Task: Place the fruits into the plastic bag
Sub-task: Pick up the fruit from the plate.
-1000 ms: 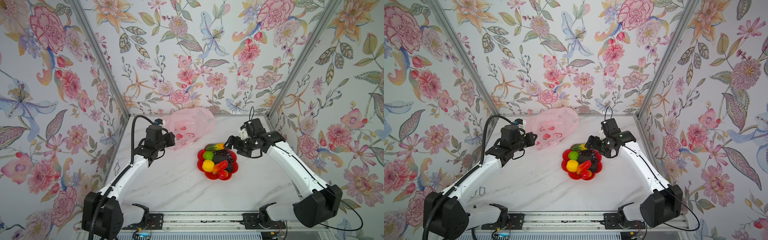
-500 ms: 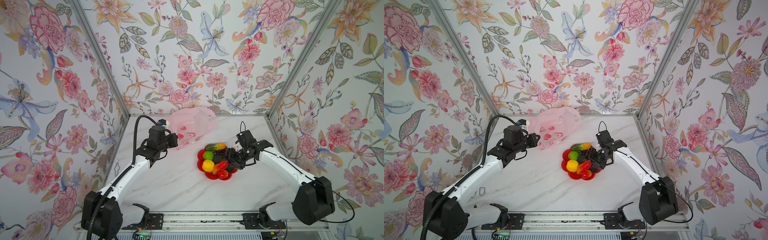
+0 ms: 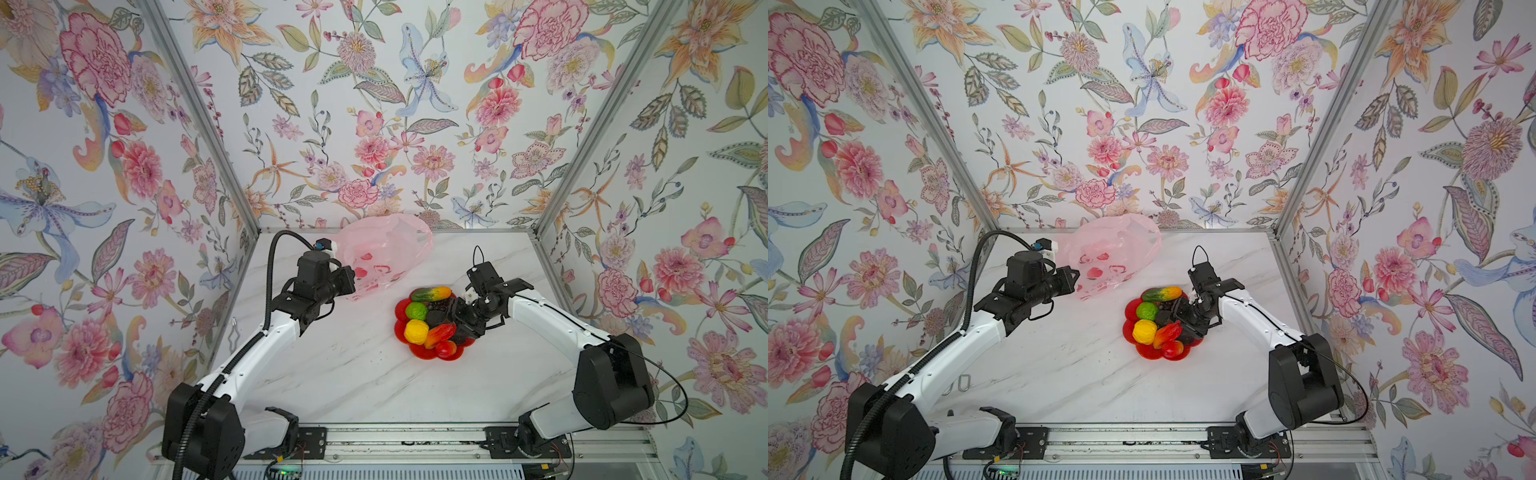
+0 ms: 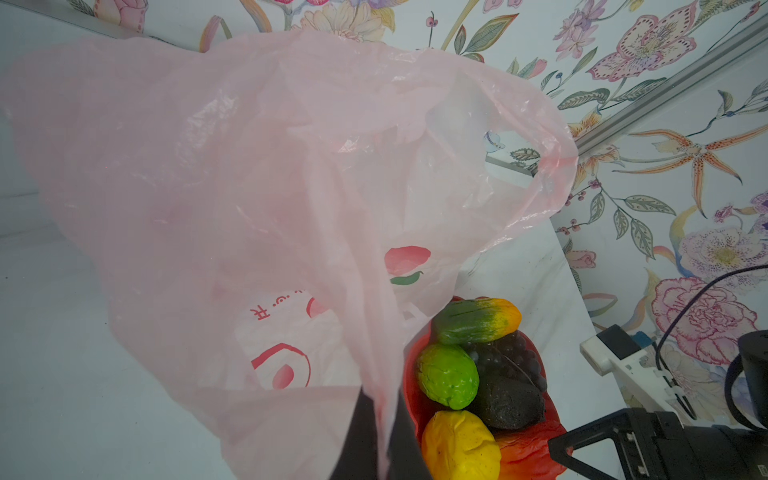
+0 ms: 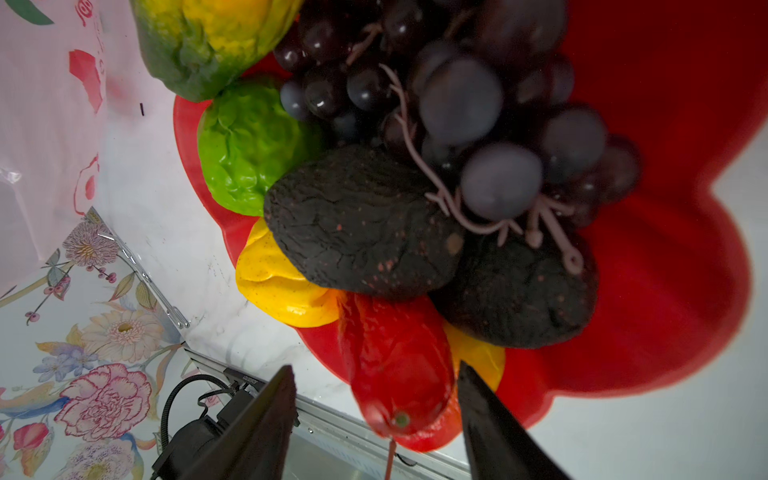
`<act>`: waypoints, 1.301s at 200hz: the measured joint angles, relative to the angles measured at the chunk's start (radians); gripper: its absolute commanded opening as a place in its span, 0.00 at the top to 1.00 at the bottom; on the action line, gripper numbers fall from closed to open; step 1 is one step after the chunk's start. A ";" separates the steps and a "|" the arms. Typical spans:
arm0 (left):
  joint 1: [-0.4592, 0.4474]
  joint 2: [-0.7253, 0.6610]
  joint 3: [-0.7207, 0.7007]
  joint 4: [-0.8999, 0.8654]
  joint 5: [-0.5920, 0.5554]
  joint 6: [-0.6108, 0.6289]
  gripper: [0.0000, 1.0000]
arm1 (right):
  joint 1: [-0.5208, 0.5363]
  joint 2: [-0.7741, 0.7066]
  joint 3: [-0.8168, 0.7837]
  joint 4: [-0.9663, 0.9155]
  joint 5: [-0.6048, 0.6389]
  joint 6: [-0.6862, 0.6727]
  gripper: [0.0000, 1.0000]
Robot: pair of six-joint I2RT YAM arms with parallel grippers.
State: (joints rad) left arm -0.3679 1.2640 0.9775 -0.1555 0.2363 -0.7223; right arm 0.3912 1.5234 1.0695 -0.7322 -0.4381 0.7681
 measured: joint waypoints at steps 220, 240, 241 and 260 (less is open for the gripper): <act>0.000 -0.028 0.000 -0.008 -0.007 0.005 1.00 | -0.047 -0.172 0.096 -0.058 0.053 -0.014 0.85; 0.000 -0.028 0.000 -0.009 -0.004 0.008 1.00 | -0.055 -0.193 0.182 -0.067 0.053 0.005 0.86; 0.000 -0.028 0.000 -0.008 -0.004 0.008 1.00 | -0.055 -0.194 0.185 -0.066 0.052 0.005 0.86; 0.000 -0.028 0.000 -0.009 -0.003 0.008 1.00 | -0.049 -0.195 0.277 -0.029 0.047 0.037 0.86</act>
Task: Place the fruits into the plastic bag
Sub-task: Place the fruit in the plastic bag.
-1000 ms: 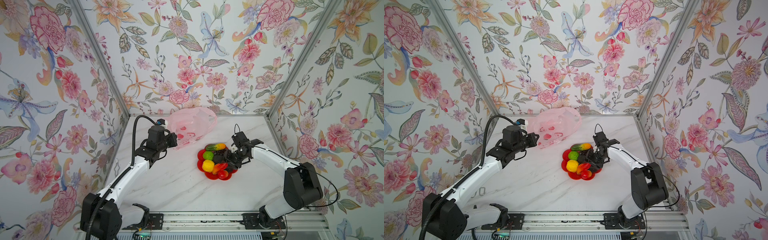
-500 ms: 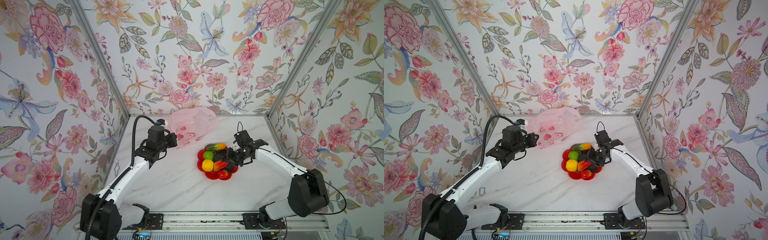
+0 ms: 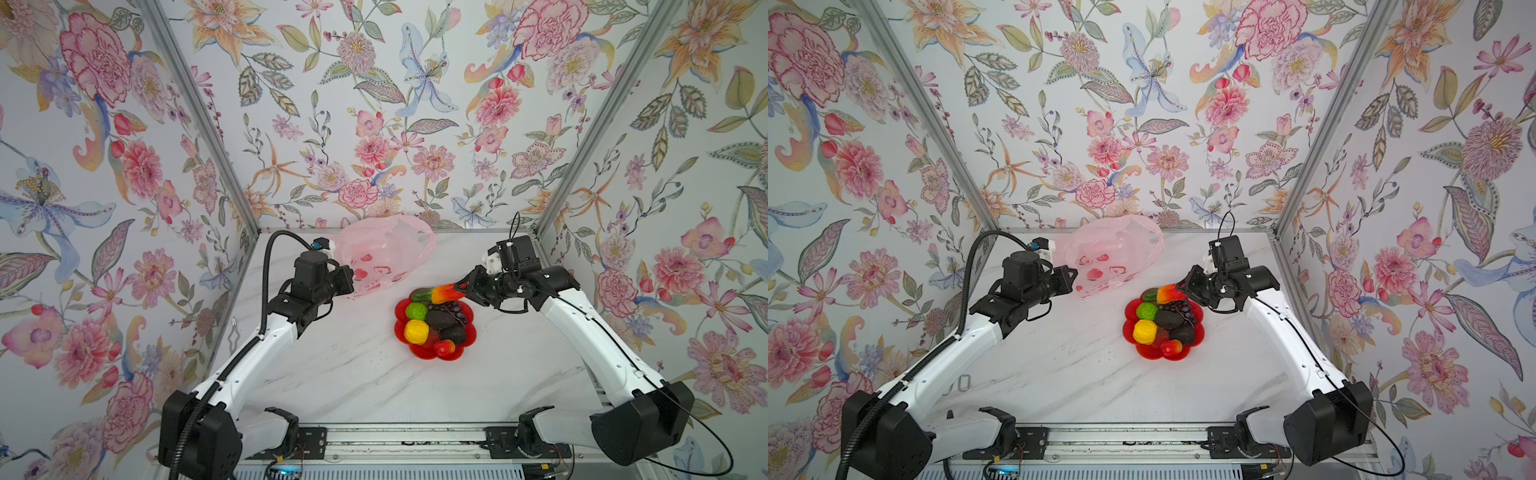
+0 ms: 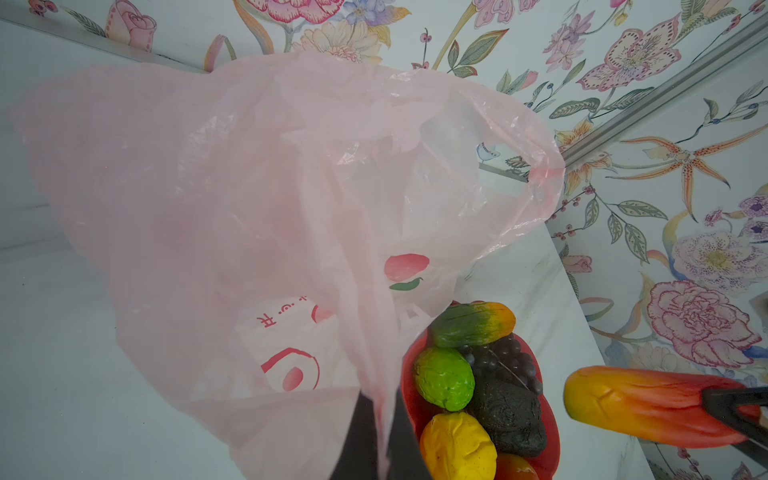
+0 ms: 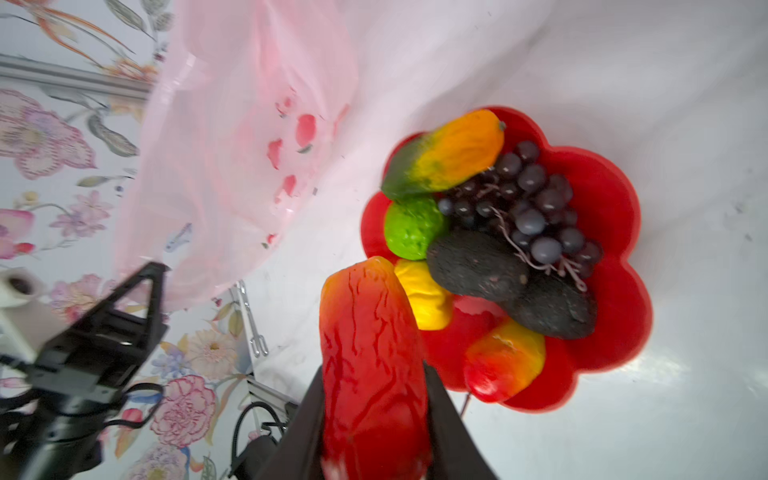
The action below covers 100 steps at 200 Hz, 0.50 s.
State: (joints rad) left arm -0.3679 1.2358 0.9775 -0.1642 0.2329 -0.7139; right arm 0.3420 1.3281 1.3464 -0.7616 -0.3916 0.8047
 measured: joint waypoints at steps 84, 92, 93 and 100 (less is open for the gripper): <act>0.000 -0.002 0.001 -0.013 0.024 -0.013 1.00 | 0.135 0.337 0.282 0.277 -0.023 0.105 0.88; 0.000 -0.003 0.001 -0.011 0.026 -0.019 1.00 | 0.145 0.377 0.307 0.283 -0.023 0.105 0.88; 0.000 -0.004 0.001 -0.010 0.026 -0.021 1.00 | 0.145 0.380 0.310 0.283 -0.023 0.105 0.89; 0.000 -0.006 0.001 -0.005 0.026 -0.028 1.00 | 0.154 0.414 0.330 0.290 -0.023 0.105 0.89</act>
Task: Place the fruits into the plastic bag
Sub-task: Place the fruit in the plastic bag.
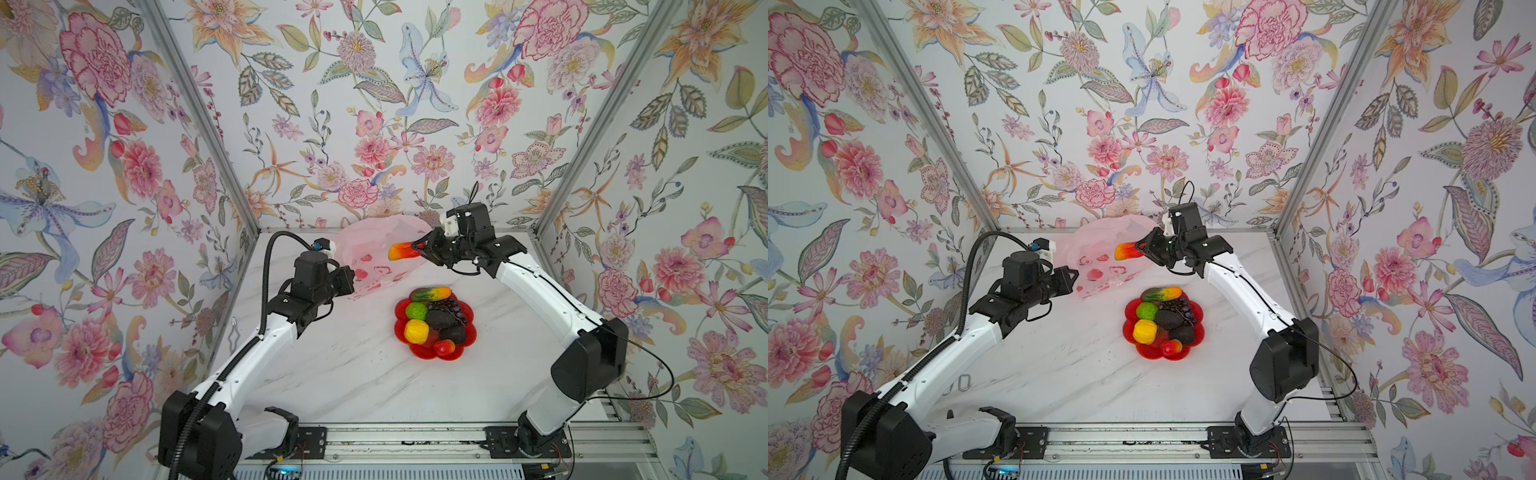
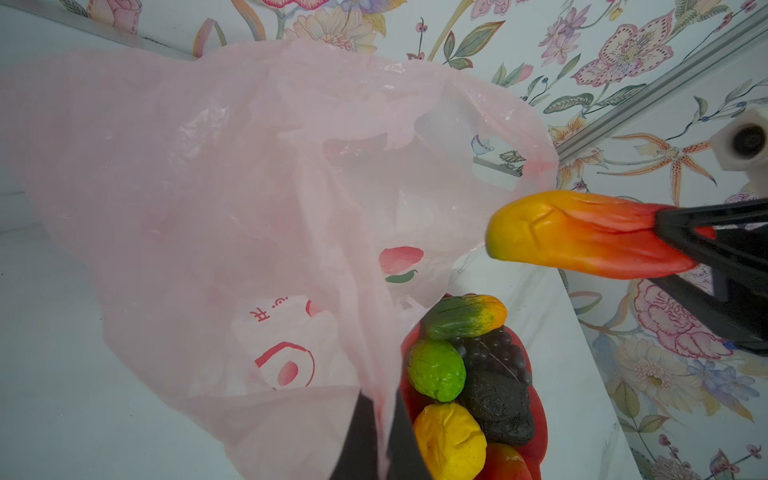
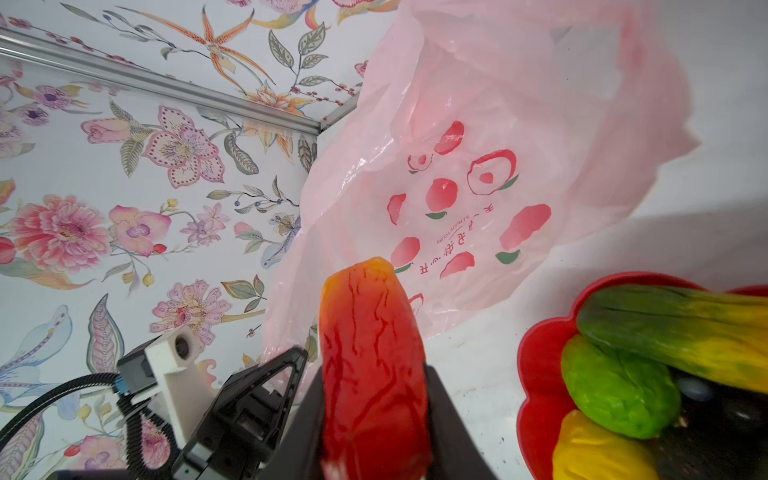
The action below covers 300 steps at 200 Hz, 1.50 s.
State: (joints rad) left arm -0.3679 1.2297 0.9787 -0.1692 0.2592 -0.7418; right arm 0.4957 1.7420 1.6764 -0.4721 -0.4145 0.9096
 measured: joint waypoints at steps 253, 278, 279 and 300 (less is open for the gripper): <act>-0.006 0.044 -0.035 0.193 0.106 -0.158 1.00 | 0.093 0.622 0.339 0.276 -0.118 0.231 0.59; -0.006 0.045 -0.035 0.193 0.108 -0.158 1.00 | 0.093 0.647 0.355 0.283 -0.127 0.241 0.51; -0.006 0.045 -0.035 0.193 0.108 -0.158 1.00 | 0.093 0.647 0.356 0.283 -0.127 0.241 0.51; -0.006 0.045 -0.035 0.193 0.109 -0.158 1.00 | 0.093 0.648 0.362 0.284 -0.129 0.246 0.44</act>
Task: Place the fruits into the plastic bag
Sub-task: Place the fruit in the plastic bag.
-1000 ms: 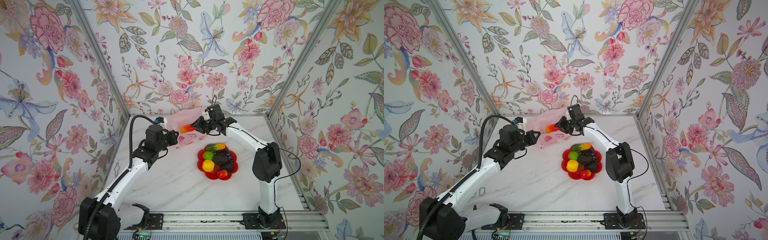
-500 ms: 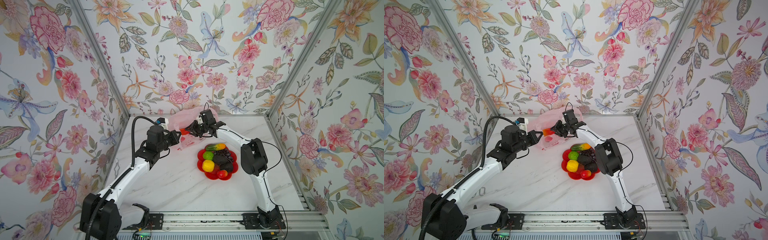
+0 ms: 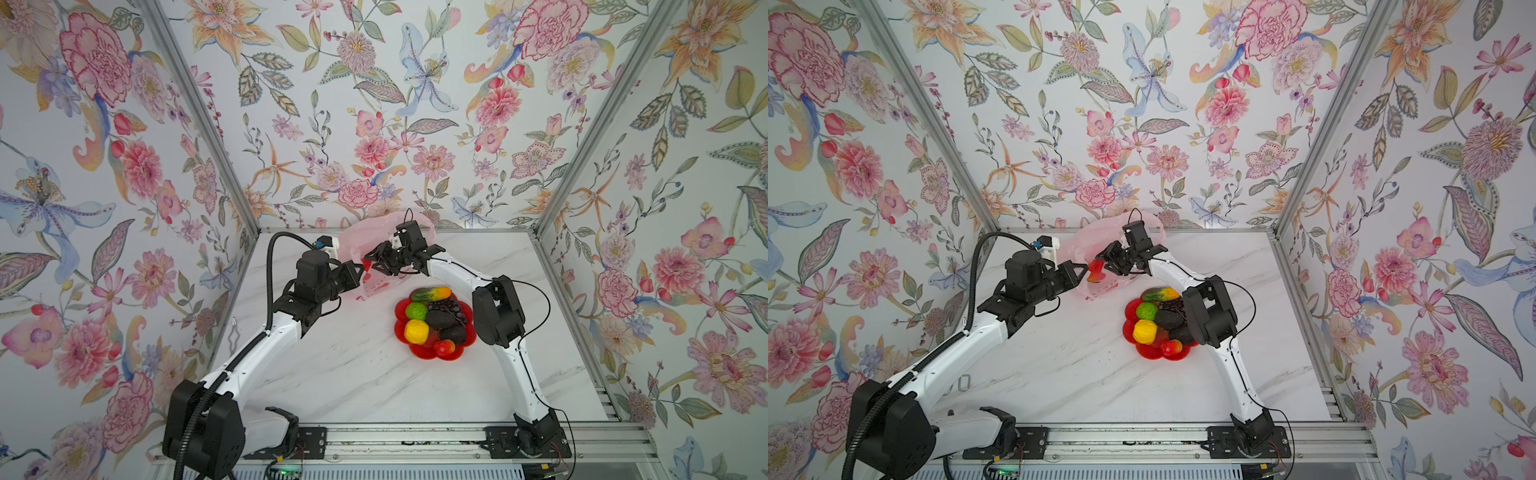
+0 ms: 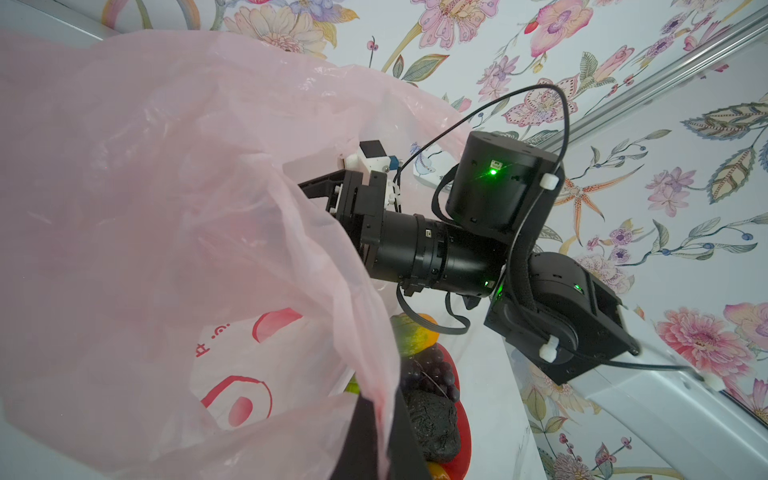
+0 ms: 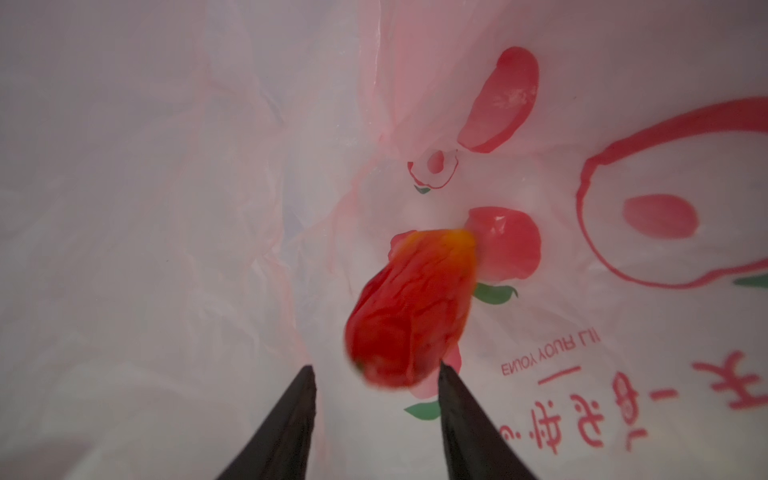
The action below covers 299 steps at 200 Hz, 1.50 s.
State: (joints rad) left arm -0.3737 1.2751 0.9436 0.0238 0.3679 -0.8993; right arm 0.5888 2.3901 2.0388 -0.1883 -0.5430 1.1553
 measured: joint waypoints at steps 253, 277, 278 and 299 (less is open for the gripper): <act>0.000 0.000 -0.008 -0.002 0.018 0.001 1.00 | 0.001 -0.176 0.035 -0.299 0.106 -0.264 0.36; 0.002 -0.002 -0.018 -0.002 0.018 0.002 1.00 | 0.001 -0.281 0.035 -0.393 0.146 -0.342 0.34; 0.002 -0.002 -0.019 -0.002 0.018 0.002 1.00 | 0.001 -0.289 0.035 -0.398 0.151 -0.348 0.34; 0.002 -0.006 -0.028 -0.003 0.018 0.002 1.00 | 0.001 -0.413 -0.029 -0.456 0.195 -0.401 0.31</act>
State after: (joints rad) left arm -0.3714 1.2694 0.9157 0.0208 0.3859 -0.8974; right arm 0.5896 1.9774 2.0098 -0.6441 -0.3477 0.7540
